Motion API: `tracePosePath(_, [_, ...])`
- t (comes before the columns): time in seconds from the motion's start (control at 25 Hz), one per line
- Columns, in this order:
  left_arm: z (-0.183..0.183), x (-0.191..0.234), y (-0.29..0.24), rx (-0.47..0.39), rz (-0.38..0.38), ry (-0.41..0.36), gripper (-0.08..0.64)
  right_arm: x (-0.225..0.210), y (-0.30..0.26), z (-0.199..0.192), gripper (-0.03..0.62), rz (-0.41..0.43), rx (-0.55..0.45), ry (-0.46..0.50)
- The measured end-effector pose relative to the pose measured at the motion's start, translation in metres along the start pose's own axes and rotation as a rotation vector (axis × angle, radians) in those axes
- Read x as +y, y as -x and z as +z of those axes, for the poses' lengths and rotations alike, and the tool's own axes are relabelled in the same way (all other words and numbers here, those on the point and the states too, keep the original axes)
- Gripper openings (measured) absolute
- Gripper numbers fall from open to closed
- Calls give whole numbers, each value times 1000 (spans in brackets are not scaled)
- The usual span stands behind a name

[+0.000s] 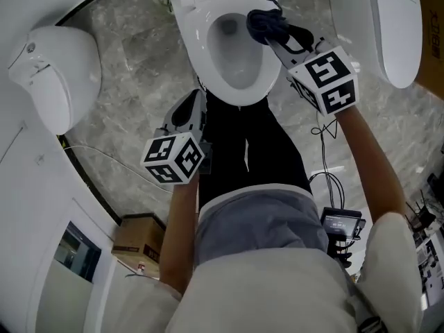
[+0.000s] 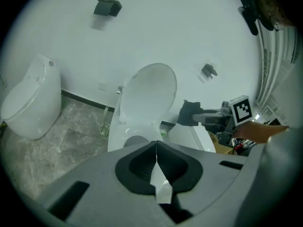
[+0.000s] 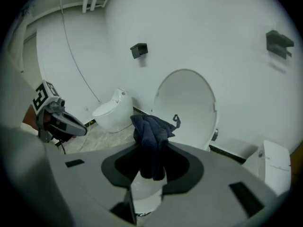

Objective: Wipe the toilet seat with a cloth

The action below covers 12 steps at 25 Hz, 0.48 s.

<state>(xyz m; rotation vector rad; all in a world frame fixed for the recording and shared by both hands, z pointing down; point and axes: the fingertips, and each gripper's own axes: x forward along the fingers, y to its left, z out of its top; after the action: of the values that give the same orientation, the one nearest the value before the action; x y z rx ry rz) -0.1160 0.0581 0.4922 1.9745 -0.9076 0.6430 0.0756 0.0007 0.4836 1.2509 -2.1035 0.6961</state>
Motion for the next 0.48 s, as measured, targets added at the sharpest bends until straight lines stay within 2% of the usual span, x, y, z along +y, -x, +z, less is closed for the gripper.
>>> tracePosePath(0.36, [45, -47, 54, -166, -33, -95, 11, 46, 94, 30, 107, -42, -134, -33])
tracePosePath(0.48, [62, -60, 70, -218, -11, -186, 11, 53, 122, 39, 107, -72, -195, -60])
